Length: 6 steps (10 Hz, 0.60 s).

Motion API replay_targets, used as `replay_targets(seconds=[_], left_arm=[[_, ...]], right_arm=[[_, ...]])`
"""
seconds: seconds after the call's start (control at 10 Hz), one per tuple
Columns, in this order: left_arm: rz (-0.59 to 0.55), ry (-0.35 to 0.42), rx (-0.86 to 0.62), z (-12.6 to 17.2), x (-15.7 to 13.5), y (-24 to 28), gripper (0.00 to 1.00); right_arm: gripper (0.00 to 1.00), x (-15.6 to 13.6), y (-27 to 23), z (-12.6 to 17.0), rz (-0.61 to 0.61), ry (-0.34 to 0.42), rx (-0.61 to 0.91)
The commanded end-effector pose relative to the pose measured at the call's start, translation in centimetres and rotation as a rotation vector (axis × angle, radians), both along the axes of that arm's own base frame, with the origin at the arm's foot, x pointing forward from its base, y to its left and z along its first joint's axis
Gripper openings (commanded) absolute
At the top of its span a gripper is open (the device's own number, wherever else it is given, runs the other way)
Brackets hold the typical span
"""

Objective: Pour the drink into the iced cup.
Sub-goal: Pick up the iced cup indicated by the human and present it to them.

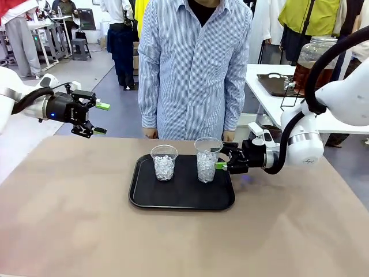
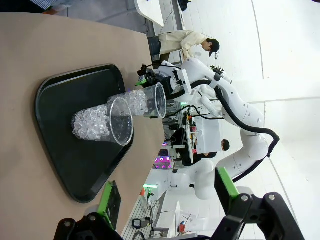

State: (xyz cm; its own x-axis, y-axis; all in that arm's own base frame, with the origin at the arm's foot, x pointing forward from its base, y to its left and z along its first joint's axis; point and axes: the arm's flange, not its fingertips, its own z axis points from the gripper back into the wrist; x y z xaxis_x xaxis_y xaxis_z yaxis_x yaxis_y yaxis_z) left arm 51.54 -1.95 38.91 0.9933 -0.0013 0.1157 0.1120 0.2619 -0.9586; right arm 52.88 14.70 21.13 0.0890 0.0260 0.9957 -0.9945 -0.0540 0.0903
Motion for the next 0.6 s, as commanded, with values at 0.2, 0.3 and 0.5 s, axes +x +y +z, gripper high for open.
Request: replay_targets(seconds=[0.2, 0.3, 0.5], left_arm=[[0.001, -0.002, -0.001, 0.1, -0.2, 0.0, 1.0], [0.001, -0.002, -0.001, 0.1, -0.2, 0.0, 1.0], [0.001, -0.002, -0.001, 0.1, -0.2, 0.0, 1.0]], right_arm=[[1.0, 1.0, 2.1, -0.2, 0.052, 0.049, -0.018], [1.0, 1.0, 2.4, -0.3, 0.055, 0.055, -0.028], [1.0, 1.0, 2.9, -0.6, 0.067, 0.062, -0.051]])
